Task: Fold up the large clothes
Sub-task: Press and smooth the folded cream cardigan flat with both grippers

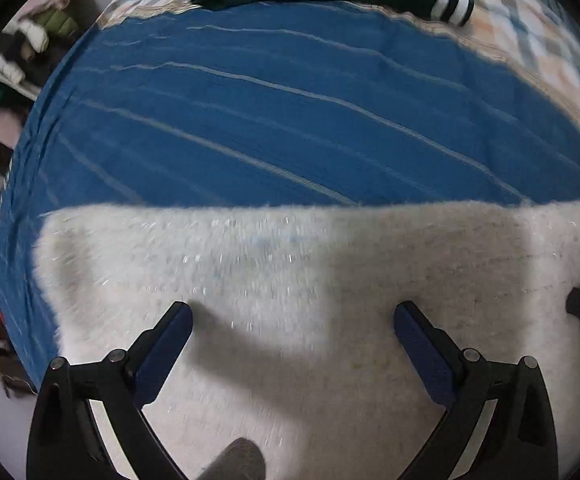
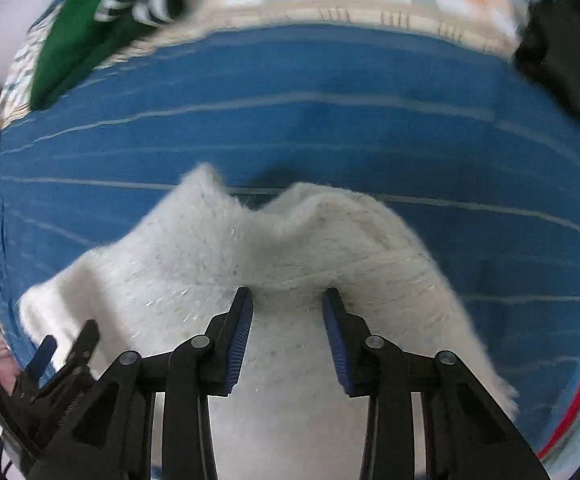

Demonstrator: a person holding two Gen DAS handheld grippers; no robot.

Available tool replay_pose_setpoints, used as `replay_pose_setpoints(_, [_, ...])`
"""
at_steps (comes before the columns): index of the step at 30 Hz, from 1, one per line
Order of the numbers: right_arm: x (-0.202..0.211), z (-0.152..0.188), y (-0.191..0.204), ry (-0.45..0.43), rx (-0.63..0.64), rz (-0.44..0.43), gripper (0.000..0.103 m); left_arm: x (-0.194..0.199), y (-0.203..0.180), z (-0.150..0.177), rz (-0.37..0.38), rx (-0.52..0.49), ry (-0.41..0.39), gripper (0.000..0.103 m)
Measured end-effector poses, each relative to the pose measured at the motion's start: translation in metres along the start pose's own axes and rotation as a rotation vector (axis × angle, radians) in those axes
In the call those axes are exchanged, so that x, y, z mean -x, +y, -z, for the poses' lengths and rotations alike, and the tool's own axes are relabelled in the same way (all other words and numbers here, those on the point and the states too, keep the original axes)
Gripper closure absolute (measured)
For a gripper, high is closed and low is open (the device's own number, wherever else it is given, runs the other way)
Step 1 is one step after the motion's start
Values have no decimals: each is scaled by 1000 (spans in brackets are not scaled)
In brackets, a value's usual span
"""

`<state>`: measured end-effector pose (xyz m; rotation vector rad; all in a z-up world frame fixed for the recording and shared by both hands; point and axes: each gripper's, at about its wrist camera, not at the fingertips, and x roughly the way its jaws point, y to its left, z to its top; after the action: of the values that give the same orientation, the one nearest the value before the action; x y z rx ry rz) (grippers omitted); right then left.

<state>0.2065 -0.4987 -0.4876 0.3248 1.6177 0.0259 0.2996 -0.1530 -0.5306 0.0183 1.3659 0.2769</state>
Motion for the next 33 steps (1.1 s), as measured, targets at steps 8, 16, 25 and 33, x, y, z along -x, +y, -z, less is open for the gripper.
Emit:
replay_pose_setpoints(8, [6, -11, 8, 39, 30, 5, 66, 26, 39, -4, -7, 46, 18, 0])
replay_pose_setpoints(16, [-12, 44, 60, 173, 188, -122, 67, 43, 94, 36, -172, 112, 26, 0])
replay_pose_setpoints(25, [8, 59, 7, 93, 26, -285, 65, 41, 77, 28, -108, 72, 20, 0])
replay_pose_setpoints(33, [47, 166, -145, -69, -318, -382, 51, 5, 18, 17, -52, -20, 7, 0])
